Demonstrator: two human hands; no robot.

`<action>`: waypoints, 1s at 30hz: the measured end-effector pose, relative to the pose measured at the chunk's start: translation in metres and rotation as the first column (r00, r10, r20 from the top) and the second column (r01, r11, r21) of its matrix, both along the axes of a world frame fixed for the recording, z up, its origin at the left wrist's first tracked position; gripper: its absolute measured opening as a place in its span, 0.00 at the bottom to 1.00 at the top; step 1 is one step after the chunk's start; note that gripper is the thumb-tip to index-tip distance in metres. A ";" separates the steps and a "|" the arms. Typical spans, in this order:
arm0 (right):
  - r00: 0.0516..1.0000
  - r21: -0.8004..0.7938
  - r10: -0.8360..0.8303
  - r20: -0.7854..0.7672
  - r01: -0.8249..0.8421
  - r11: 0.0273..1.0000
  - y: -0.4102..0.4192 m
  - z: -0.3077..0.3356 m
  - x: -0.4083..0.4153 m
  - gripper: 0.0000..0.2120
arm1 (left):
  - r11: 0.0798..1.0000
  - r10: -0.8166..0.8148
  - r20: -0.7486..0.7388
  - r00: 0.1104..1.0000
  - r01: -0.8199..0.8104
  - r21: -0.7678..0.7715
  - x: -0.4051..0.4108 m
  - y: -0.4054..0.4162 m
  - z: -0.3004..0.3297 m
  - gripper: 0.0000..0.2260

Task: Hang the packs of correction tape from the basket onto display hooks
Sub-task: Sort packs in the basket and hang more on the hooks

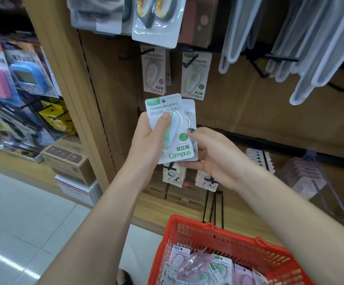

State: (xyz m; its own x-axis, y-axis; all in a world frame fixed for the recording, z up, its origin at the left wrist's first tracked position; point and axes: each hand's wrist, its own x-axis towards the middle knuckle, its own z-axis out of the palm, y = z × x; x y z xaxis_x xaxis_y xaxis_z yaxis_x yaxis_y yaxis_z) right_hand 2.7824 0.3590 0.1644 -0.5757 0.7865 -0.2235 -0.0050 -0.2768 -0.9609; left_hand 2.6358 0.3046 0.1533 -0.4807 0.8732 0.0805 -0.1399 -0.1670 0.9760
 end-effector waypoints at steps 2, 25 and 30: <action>0.999 0.023 -0.034 -0.016 0.034 0.999 -0.006 -0.001 0.009 0.15 | 0.999 -0.046 -0.019 0.999 0.045 -0.005 0.004 -0.004 0.003 0.11; 0.919 0.376 -0.347 -0.187 0.393 0.839 -0.018 0.025 0.075 0.07 | 0.999 0.032 -0.407 0.913 -0.014 0.048 0.025 -0.011 0.050 0.05; 0.911 0.440 -0.378 -0.164 0.410 0.799 -0.011 0.031 0.080 0.07 | 0.995 0.049 -0.344 0.938 -0.016 0.097 0.018 -0.001 0.056 0.06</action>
State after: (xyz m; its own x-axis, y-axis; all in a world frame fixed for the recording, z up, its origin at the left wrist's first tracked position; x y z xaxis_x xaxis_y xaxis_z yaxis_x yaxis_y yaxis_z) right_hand 2.8626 0.3478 0.1957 -0.1941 0.9505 0.2425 -0.0841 0.2302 -0.9695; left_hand 2.6535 0.3041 0.2091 -0.4372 0.8384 0.3255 0.2105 -0.2564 0.9434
